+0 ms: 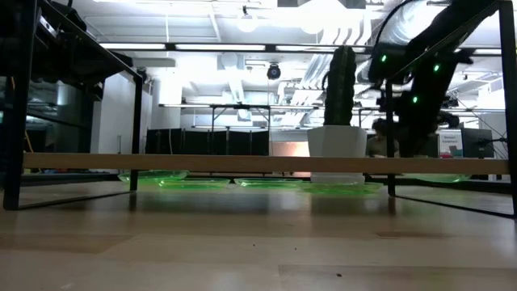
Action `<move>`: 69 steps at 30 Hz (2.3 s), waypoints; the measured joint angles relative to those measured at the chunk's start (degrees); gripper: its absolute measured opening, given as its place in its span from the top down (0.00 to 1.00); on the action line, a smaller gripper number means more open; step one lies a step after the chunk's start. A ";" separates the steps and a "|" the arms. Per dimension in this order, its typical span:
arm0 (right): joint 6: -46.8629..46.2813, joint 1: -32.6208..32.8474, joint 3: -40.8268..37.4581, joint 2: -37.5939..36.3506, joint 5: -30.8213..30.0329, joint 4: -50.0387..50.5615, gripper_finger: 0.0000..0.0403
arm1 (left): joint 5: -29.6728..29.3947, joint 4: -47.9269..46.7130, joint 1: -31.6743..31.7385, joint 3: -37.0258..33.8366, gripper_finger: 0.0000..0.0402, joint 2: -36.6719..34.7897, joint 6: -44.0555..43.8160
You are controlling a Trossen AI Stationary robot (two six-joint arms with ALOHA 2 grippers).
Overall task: Place and stack plates onto a shelf
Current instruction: Put the green transparent plate on the shelf
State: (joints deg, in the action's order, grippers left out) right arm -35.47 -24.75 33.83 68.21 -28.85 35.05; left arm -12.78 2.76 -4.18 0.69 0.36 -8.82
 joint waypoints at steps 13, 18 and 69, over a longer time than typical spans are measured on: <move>-2.68 0.04 0.55 -16.38 3.16 0.52 1.00 | 0.00 0.00 0.00 0.00 1.00 0.00 0.00; 1.01 0.63 5.30 -18.06 4.42 0.49 1.00 | 0.00 0.00 0.01 0.00 1.00 0.00 0.02; -8.07 46.59 45.46 32.91 16.23 15.53 1.00 | -0.02 -0.02 0.02 0.00 1.00 0.00 0.00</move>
State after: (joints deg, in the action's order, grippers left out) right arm -43.54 21.83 79.29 101.12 -12.62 50.59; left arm -12.80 2.74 -4.16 0.69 0.36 -8.82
